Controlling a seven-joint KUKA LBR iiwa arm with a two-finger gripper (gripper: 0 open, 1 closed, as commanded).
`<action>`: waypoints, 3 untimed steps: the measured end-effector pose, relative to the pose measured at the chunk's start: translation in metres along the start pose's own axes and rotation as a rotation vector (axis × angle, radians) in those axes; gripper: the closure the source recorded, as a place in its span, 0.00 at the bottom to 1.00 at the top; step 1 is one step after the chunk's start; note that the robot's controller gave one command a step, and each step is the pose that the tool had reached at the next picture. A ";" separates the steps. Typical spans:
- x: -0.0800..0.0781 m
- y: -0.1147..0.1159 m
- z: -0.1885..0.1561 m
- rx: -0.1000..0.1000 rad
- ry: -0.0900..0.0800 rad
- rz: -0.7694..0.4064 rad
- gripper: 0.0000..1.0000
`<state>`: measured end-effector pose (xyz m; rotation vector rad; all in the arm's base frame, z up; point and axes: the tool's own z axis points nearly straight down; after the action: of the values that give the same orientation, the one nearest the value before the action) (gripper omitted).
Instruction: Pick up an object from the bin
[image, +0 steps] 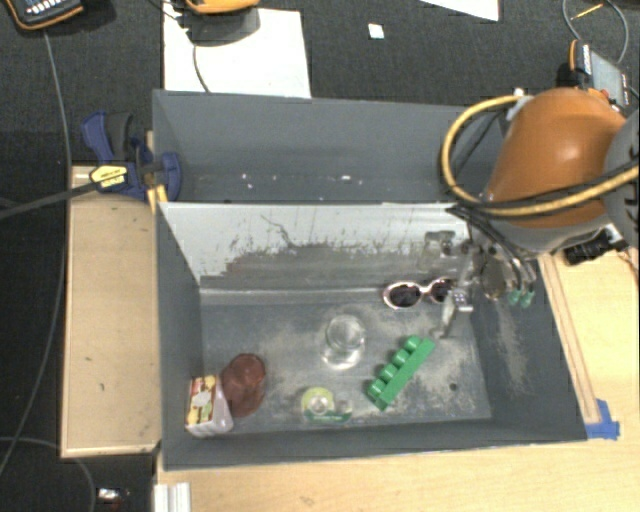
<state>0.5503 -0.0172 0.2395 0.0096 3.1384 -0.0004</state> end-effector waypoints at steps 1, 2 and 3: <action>0.005 0.007 0.053 -0.001 0.000 0.111 0.00; 0.004 -0.001 0.033 0.000 -0.007 0.057 0.00; 0.012 0.012 0.078 -0.001 -0.002 0.437 0.00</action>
Offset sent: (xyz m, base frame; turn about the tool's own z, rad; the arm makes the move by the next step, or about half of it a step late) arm -0.0050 -0.0018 -0.0314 0.0516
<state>0.5389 -0.0053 0.1619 0.6894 3.0593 0.0030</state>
